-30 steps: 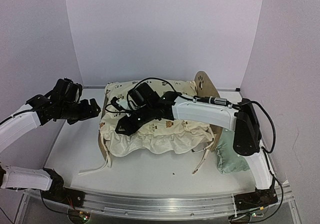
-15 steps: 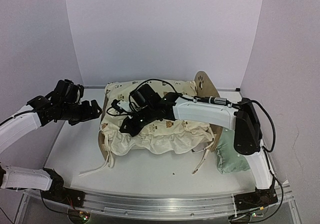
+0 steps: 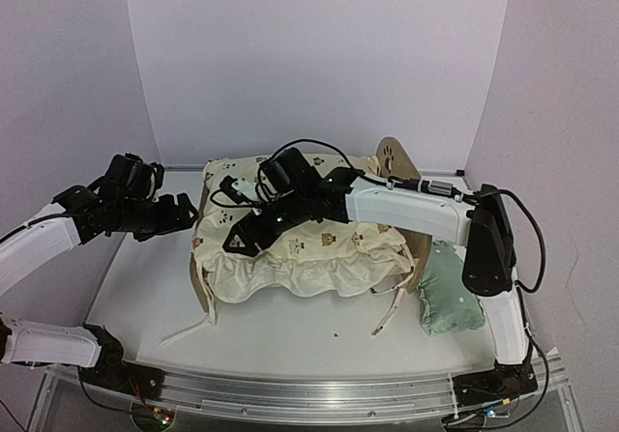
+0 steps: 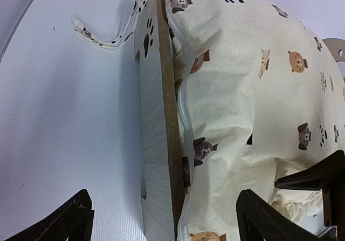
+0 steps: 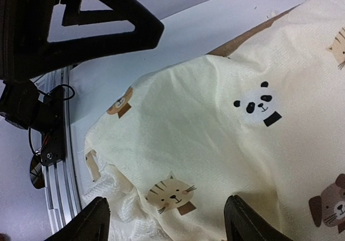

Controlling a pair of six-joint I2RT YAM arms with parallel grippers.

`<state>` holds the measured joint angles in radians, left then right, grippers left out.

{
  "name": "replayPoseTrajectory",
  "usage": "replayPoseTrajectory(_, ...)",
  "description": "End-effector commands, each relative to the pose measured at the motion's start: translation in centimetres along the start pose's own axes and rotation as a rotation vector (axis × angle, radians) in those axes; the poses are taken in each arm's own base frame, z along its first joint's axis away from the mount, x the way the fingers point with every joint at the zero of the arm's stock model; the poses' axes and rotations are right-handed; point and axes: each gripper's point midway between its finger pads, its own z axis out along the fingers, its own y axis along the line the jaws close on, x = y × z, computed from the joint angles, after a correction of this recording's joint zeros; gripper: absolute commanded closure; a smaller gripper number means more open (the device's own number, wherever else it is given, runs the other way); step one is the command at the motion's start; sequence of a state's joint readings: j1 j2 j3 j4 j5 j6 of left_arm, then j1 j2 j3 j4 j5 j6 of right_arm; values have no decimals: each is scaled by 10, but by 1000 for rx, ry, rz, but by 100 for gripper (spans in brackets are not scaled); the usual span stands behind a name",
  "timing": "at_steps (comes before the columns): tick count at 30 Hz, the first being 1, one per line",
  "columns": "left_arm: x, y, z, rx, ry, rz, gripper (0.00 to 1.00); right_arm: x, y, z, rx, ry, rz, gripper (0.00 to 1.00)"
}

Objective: Set up the pet bed

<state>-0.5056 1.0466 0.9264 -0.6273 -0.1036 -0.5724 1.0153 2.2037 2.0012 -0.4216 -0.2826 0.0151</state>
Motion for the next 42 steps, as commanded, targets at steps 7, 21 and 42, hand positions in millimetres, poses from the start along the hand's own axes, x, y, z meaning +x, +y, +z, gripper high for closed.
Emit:
replayPoseTrajectory(7,-2,-4,0,19,-8,17,8,1,14,32,-92,-3,39,32)
replayPoseTrajectory(21,10,-31,7,163,63,61,10,-23,-7,-2,96,-73,12,98)
replayPoseTrajectory(42,43,-91,-5,337,153,242,26,-52,-111,-86,358,-194,141,100)
